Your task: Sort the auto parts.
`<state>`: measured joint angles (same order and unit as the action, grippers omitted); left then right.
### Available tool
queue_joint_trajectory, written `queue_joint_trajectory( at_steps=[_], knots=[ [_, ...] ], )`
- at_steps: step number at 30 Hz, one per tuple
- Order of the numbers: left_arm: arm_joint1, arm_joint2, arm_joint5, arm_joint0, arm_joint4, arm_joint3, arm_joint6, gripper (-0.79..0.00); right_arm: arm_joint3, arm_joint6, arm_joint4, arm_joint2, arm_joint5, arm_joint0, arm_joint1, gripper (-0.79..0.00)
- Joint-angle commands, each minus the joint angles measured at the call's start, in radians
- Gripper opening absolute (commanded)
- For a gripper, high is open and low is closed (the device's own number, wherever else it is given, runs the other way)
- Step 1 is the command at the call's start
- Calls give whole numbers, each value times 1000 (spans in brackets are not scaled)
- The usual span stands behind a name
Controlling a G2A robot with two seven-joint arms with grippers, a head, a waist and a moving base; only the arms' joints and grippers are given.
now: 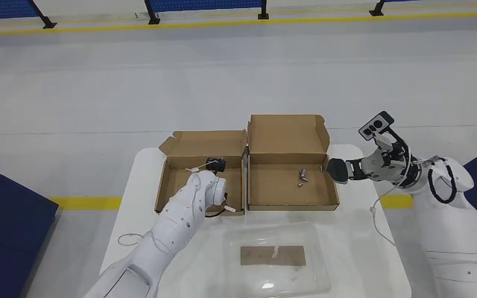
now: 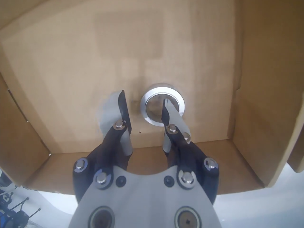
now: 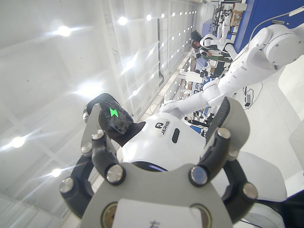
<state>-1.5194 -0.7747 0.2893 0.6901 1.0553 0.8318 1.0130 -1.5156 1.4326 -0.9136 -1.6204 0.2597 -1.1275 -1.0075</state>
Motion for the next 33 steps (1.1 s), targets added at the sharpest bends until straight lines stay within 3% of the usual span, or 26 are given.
queue_joint_trajectory(
  at_steps=[1, 4, 12, 16, 30, 33],
  knots=[
    [3, -12, 1, 0, 3, 16, -4, -123, 0, 0, 0, 0, 0, 0, 0, 0],
    [13, -39, -1, 8, 11, 55, 6, -3, 0, 0, 0, 0, 0, 0, 0, 0],
    [65, -158, -31, 97, 41, 255, 58, 0, 0, 0, 0, 0, 0, 0, 0, 0],
    [89, -218, -126, 156, 20, 386, 83, 0, 0, 0, 0, 0, 0, 0, 0, 0],
    [89, -218, -126, 156, 20, 386, 83, 0, 0, 0, 0, 0, 0, 0, 0, 0],
    [92, -259, -124, 176, -41, 425, 61, 0, 0, 0, 0, 0, 0, 0, 0, 0]
  ],
)
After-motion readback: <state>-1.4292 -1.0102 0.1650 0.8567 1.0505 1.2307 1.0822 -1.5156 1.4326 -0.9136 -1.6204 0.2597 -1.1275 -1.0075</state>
